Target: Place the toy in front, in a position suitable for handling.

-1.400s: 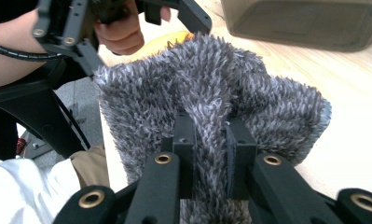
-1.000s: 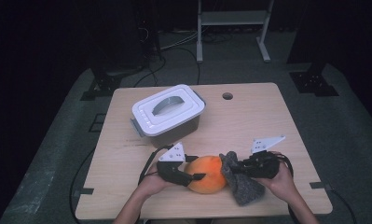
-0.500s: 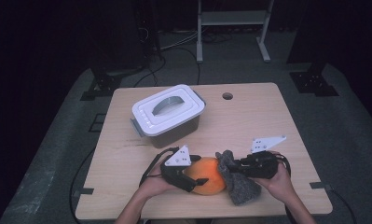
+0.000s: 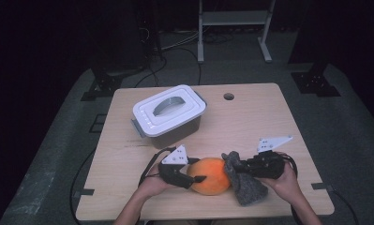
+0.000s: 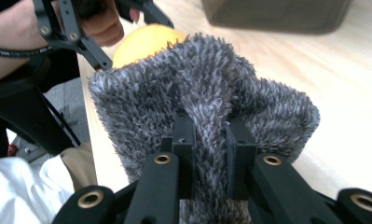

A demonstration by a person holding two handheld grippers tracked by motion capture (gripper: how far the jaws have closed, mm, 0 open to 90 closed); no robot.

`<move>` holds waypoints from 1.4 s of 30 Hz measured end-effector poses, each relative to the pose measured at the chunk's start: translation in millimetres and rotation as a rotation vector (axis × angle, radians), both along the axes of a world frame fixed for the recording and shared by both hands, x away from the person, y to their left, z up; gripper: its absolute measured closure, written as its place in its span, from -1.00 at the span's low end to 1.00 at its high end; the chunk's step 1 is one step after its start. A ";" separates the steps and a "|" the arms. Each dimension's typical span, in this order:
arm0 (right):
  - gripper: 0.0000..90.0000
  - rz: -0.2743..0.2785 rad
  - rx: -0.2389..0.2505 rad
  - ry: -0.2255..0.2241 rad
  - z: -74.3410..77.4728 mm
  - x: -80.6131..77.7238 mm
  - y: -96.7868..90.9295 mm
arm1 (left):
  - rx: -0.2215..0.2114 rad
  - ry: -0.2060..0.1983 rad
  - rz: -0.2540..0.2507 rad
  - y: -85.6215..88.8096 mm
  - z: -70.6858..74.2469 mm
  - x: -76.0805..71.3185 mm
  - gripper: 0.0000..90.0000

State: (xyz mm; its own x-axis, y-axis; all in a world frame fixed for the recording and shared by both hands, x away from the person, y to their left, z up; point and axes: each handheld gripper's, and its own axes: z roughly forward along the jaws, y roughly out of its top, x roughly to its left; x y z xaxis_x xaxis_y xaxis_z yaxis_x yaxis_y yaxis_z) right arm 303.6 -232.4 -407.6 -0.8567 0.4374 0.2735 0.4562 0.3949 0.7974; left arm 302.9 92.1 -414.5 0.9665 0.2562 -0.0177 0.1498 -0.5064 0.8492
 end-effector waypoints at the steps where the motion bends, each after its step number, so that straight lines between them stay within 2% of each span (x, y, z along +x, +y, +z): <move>1: 0.71 -0.004 0.008 -0.013 3.9 -1.1 -0.8 | 0.000 -0.005 0.002 -0.1 1.3 -0.6 -0.13; 4: 0.71 -0.010 0.035 -0.051 15.6 -4.8 0.9 | 0.025 -0.042 0.004 -4.5 6.7 -5.0 -0.11; 7: 0.71 0.005 0.052 -0.087 26.3 -9.6 8.9 | 0.037 -0.061 0.000 -10.6 9.0 -9.3 -0.11; 8: 0.71 0.016 0.043 -0.099 28.0 -11.0 13.5 | 0.039 -0.066 -0.001 -12.2 9.2 -10.2 -0.11; 10: 0.71 0.028 -0.006 -0.109 25.3 -12.8 22.6 | 0.048 -0.061 -0.002 -12.0 7.7 -9.4 -0.12; 14: 0.71 0.030 -0.021 -0.073 14.1 -8.4 19.7 | 0.017 -0.031 -0.003 -8.3 3.3 -4.7 -0.22; 17: 0.71 0.029 -0.025 -0.051 7.8 -6.6 14.8 | 0.022 -0.045 -0.002 -8.7 2.5 -5.3 -0.17; 23: 0.71 0.021 -0.061 -0.027 3.6 -6.6 8.1 | 0.015 -0.033 0.022 -8.0 2.7 -3.9 -0.15; 26: 0.71 0.006 -0.035 -0.050 10.8 -8.2 4.6 | 0.011 -0.038 0.024 -10.3 5.0 -4.8 -0.14; 30: 0.71 0.011 0.036 -0.095 25.6 -12.8 10.1 | 0.013 -0.047 0.021 -14.0 5.6 -6.8 -0.14; 31: 0.71 0.016 0.032 -0.104 27.1 -13.5 13.1 | 0.013 -0.046 0.021 -13.6 5.6 -6.5 -0.14; 33: 0.71 0.034 -0.007 -0.098 22.5 -13.6 20.2 | 0.011 -0.041 0.018 -11.7 4.6 -4.9 -0.15; 35: 0.71 0.045 -0.026 -0.078 13.9 -11.9 23.1 | 0.003 -0.029 0.004 -10.3 2.1 -3.3 -0.22; 36: 0.71 0.050 -0.018 -0.058 10.1 -10.5 22.1 | -0.002 -0.026 0.002 -9.9 2.0 -3.0 -0.29; 40: 0.71 0.037 -0.022 -0.042 6.6 -9.0 13.9 | -0.008 -0.005 0.026 -5.9 1.3 2.0 -0.69; 42: 0.71 0.037 -0.018 -0.032 4.7 -8.0 10.6 | -0.012 0.029 0.043 -3.8 -4.1 6.3 -0.80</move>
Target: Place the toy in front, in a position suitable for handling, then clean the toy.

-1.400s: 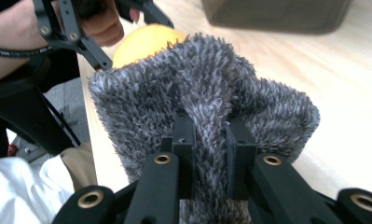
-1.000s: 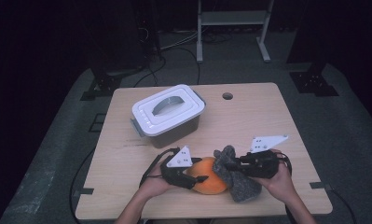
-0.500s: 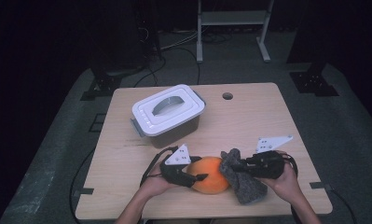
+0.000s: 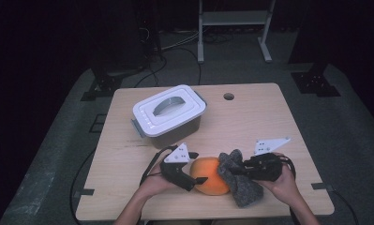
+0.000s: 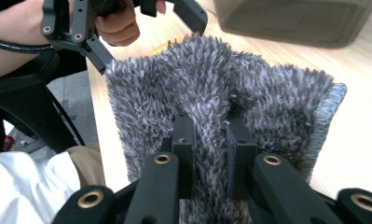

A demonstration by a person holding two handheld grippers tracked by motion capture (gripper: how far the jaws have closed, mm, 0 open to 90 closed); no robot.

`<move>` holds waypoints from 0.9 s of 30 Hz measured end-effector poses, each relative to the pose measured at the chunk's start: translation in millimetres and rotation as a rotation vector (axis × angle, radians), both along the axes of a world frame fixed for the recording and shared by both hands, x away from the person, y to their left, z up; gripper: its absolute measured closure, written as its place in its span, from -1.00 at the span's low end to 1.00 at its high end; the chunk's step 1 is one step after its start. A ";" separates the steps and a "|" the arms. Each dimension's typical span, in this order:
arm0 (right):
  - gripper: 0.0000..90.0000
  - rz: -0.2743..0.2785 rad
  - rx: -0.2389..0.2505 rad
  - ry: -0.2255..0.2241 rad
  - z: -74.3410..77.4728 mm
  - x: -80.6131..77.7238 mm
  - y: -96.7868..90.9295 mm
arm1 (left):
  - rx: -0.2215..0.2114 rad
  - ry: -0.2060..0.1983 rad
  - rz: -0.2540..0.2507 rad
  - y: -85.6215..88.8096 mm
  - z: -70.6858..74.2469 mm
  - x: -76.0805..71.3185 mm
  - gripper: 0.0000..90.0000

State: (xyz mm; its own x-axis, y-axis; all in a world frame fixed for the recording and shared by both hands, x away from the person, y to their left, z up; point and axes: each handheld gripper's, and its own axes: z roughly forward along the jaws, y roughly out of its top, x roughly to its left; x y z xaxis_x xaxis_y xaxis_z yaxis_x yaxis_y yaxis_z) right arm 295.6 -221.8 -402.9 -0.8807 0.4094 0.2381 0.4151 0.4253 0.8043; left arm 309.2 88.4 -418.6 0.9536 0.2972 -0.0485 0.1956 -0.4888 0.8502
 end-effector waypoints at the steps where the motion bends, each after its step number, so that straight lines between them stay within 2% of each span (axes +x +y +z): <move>1: 0.71 -0.002 -0.001 0.005 -0.6 0.5 -1.3 | -0.004 0.035 -0.004 0.7 -3.5 3.1 -0.81; 3: 0.71 0.000 -0.002 0.011 -1.4 1.7 -3.6 | -0.014 0.078 -0.014 0.7 -7.5 5.8 -0.81; 6: 0.71 -0.005 -0.008 0.011 -2.5 2.9 -6.3 | -0.023 0.097 -0.034 1.6 -12.1 6.9 -0.73; 7: 0.71 -0.008 -0.009 0.015 -3.0 3.2 -7.4 | -0.030 0.092 -0.035 2.2 -12.4 6.0 -0.64; 10: 0.71 -0.015 -0.007 0.021 -2.9 3.8 -9.8 | -0.018 0.044 -0.027 2.8 -7.4 2.0 -0.32; 13: 0.71 -0.022 0.003 -0.012 7.6 1.1 -10.1 | -0.010 0.017 -0.025 2.9 -0.4 -1.5 -0.18; 14: 0.72 -0.026 0.017 -0.022 12.4 -0.7 -9.7 | -0.006 -0.002 -0.026 3.2 1.8 -2.7 -0.15; 16: 0.72 -0.015 0.041 -0.046 20.2 -3.1 -6.1 | -0.008 -0.017 -0.028 2.1 4.3 -4.8 -0.11; 18: 0.72 -0.007 0.021 -0.059 22.2 -3.8 -0.2 | 0.000 -0.017 -0.021 1.7 4.5 -4.6 -0.11; 20: 0.72 -0.005 -0.006 -0.048 15.4 -1.9 3.4 | 0.005 -0.018 -0.013 3.6 4.2 -3.3 -0.11; 23: 0.72 -0.008 -0.002 -0.002 2.8 3.0 -2.0 | -0.006 -0.013 -0.006 5.3 4.6 -2.9 -0.10; 25: 0.72 -0.012 -0.007 0.012 0.7 3.6 -6.6 | -0.007 -0.018 -0.011 4.2 6.3 -4.3 -0.10; 27: 0.72 -0.020 -0.001 0.004 4.0 2.4 -6.8 | 0.003 -0.032 -0.014 2.2 8.9 -5.7 -0.10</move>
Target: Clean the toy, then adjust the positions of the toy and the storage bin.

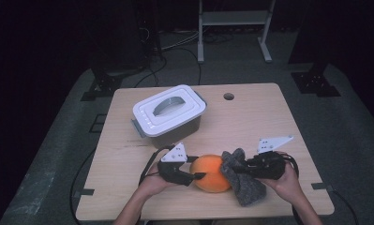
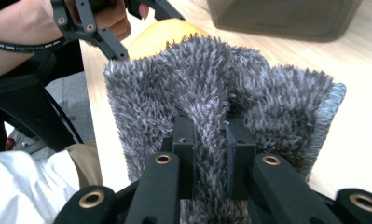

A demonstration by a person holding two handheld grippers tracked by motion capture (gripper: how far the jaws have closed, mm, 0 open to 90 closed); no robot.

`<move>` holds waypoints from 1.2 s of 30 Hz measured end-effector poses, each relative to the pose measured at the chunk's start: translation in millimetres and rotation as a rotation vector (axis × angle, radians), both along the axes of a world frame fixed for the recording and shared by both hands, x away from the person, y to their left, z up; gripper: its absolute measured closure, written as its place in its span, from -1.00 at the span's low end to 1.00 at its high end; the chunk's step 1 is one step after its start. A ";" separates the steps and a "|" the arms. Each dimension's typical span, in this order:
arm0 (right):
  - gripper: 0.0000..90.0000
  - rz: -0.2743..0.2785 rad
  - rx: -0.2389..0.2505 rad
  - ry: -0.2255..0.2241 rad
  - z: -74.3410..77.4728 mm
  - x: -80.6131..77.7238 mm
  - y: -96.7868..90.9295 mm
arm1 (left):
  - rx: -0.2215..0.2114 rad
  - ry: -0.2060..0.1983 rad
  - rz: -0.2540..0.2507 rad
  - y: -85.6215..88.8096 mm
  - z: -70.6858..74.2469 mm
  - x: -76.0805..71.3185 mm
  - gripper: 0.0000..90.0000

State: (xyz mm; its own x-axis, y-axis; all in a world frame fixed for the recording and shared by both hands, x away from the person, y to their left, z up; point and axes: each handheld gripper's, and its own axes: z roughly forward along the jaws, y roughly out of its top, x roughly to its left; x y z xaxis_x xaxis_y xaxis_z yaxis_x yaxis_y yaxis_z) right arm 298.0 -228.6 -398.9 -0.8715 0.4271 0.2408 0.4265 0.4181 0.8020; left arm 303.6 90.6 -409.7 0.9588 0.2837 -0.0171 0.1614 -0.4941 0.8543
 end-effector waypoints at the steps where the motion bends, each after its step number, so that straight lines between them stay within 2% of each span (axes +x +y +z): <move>1: 0.72 -0.001 0.001 -0.016 3.3 -0.9 1.3 | 0.000 -0.004 0.001 -0.4 1.1 -0.5 -0.10; 4: 0.72 0.006 0.028 -0.045 12.3 -2.5 7.0 | 0.006 -0.013 -0.003 -1.6 2.2 -1.9 -0.09; 10: 0.72 0.003 0.035 -0.070 17.3 -5.8 16.0 | 0.007 -0.045 0.003 -0.1 10.3 -5.9 -0.08; 14: 0.72 0.006 0.015 -0.049 10.0 -2.1 16.7 | -0.020 -0.068 0.008 4.6 17.0 -7.1 -0.06; 16: 0.72 0.012 0.001 -0.017 1.2 0.3 16.6 | -0.016 -0.067 0.000 4.0 15.4 -7.6 -0.07; 18: 0.72 0.022 -0.016 0.009 -6.7 2.0 16.4 | -0.014 -0.056 -0.014 3.3 12.4 -6.4 -0.14; 21: 0.72 0.023 -0.025 0.032 -11.2 3.5 13.7 | -0.037 -0.037 -0.004 3.5 9.6 -2.2 -0.45; 23: 0.72 0.018 -0.042 0.034 -12.8 4.5 11.5 | -0.023 -0.009 0.012 3.2 5.1 1.4 -0.70; 25: 0.72 0.016 -0.048 0.051 -15.4 5.5 7.7 | -0.029 0.042 0.008 4.1 -3.3 6.3 -0.80; 26: 0.72 0.016 -0.048 0.051 -15.4 5.5 7.7 | -0.029 0.042 0.008 4.1 -3.3 6.3 -0.80; 27: 0.72 0.013 -0.047 0.055 -16.6 5.8 6.2 | -0.048 0.093 -0.006 3.8 -8.9 9.7 -0.80; 28: 0.72 0.009 -0.054 0.073 -18.4 6.8 2.2 | -0.073 0.098 -0.025 4.1 -11.7 9.9 -0.60; 31: 0.72 0.009 -0.053 0.065 -14.6 6.7 -0.3 | -0.067 0.068 -0.017 3.3 -8.5 6.8 -0.29; 36: 0.73 0.005 0.040 0.003 5.4 1.8 1.5 | -0.058 0.027 -0.032 -3.2 -2.5 -0.7 -0.14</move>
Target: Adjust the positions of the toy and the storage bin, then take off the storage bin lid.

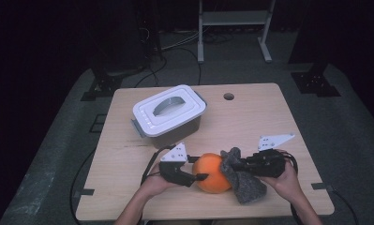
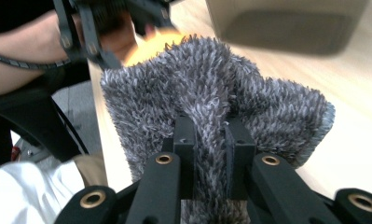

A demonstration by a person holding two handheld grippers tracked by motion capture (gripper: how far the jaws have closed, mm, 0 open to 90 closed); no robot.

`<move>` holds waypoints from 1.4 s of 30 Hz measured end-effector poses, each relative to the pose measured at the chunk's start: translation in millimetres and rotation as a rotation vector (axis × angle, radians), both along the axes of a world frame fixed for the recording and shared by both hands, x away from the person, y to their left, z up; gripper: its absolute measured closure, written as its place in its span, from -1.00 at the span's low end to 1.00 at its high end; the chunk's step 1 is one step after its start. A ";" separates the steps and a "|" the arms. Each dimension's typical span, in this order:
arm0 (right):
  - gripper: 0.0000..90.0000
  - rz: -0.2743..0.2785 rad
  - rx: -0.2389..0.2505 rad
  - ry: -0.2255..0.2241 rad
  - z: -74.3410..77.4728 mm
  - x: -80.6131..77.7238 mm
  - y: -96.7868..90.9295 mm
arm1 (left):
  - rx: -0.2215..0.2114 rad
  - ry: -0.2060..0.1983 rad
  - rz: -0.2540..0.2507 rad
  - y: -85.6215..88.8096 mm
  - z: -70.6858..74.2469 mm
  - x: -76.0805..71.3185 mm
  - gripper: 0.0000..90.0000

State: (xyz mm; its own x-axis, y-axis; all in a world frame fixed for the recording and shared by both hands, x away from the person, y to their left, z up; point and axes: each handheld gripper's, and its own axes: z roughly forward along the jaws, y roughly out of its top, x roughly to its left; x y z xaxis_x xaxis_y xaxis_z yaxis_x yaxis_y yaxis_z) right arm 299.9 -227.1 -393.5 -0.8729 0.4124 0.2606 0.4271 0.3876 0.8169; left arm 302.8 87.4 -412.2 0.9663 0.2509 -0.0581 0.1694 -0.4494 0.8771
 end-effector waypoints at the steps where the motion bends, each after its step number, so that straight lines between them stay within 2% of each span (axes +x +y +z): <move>1: 0.73 0.003 -0.004 -0.015 2.5 -0.8 4.0 | 0.005 -0.005 0.002 -1.0 0.8 -0.9 -0.13; 2: 0.73 0.004 -0.018 -0.019 2.7 -1.3 6.2 | 0.013 -0.013 0.009 -0.8 2.1 -1.6 -0.12; 4: 0.73 0.004 -0.008 -0.005 -1.2 0.0 6.2 | 0.004 -0.020 0.020 1.0 2.8 -1.5 -0.08; 5: 0.72 -0.001 -0.014 0.009 -5.3 1.5 4.5 | -0.017 -0.012 0.031 4.3 4.4 -0.2 -0.07; 6: 0.72 -0.007 -0.033 0.016 -10.1 2.8 3.9 | -0.040 -0.008 0.050 9.6 7.5 2.3 -0.07; 8: 0.72 -0.016 -0.072 0.040 -20.3 4.7 4.7 | -0.048 -0.008 0.068 15.1 9.1 4.1 -0.07; 9: 0.72 -0.012 -0.108 0.062 -29.6 6.4 6.5 | -0.043 -0.006 0.067 16.8 8.8 4.5 -0.07; 10: 0.72 -0.008 -0.123 0.073 -34.1 7.4 8.1 | -0.043 -0.006 0.065 17.3 8.1 4.1 -0.07; 12: 0.72 -0.005 -0.118 0.074 -33.6 8.2 8.9 | -0.043 -0.010 0.068 17.2 8.0 3.4 -0.07; 13: 0.72 -0.009 -0.110 0.056 -29.1 7.9 9.7 | -0.041 -0.013 0.064 16.6 8.4 3.2 -0.07; 14: 0.73 -0.005 -0.024 0.028 -14.0 6.0 9.6 | -0.022 -0.031 0.051 12.5 8.9 0.9 -0.08; 17: 0.72 0.014 0.034 0.009 -4.4 3.0 12.6 | 0.001 -0.063 0.023 5.0 8.7 -4.0 -0.11; 18: 0.72 0.021 0.035 0.009 -3.9 2.4 14.0 | 0.014 -0.077 0.016 2.8 9.4 -5.7 -0.13; 19: 0.72 0.025 0.014 0.009 -5.9 1.9 16.0 | 0.017 -0.075 0.014 2.0 9.5 -6.1 -0.18; 21: 0.72 0.033 0.013 0.037 -13.1 3.5 14.8 | 0.011 -0.062 0.012 2.7 9.6 -5.0 -0.32; 23: 0.72 0.038 0.001 0.052 -18.4 4.5 12.1 | -0.004 -0.027 0.035 2.8 8.8 -1.8 -0.52; 25: 0.72 0.042 -0.001 0.070 -20.8 4.5 8.6 | 0.019 0.015 0.043 0.1 4.2 2.0 -0.76; 26: 0.72 0.045 -0.006 0.072 -21.3 4.3 7.6 | 0.005 0.040 0.033 0.0 1.1 3.3 -0.74; 27: 0.72 0.046 -0.018 0.074 -21.7 4.2 6.5 | -0.008 0.047 0.020 0.0 -1.0 3.6 -0.66; 29: 0.72 0.039 -0.033 0.076 -20.0 4.5 3.0 | -0.009 0.013 0.016 -0.4 0.1 0.5 -0.40; 31: 0.72 0.021 -0.024 0.048 -12.9 2.8 0.5 | -0.002 0.001 0.003 -2.5 1.7 -1.9 -0.27; 34: 0.73 0.025 0.031 -0.017 5.3 -3.2 3.9 | 0.023 -0.035 -0.029 -11.1 3.5 -9.3 -0.25; 35: 0.73 0.033 0.033 -0.037 11.0 -6.1 7.7 | 0.031 -0.052 -0.031 -13.8 4.4 -11.3 -0.26; 36: 0.73 0.033 0.033 -0.037 11.0 -6.1 7.7 | 0.031 -0.052 -0.031 -13.8 4.4 -11.3 -0.26; 37: 0.73 0.042 0.021 -0.055 14.8 -8.5 12.3 | 0.038 -0.066 -0.030 -15.3 4.9 -12.9 -0.26; 38: 0.72 0.052 -0.026 -0.074 14.8 -11.0 19.5 | 0.043 -0.074 -0.020 -13.4 5.1 -12.8 -0.22; 42: 0.72 0.049 -0.030 -0.038 5.3 -6.4 14.9 | 0.032 -0.058 -0.003 -8.4 5.8 -9.8 -0.19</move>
State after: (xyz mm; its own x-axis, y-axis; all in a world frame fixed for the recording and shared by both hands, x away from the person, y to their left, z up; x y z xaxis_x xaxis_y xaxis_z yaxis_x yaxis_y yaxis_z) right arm 293.4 -212.3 -388.3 -0.9014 0.3759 0.2150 0.3758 0.4323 0.8197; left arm 293.1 79.0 -406.4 0.9685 0.2488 0.0063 0.1172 -0.4781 0.8705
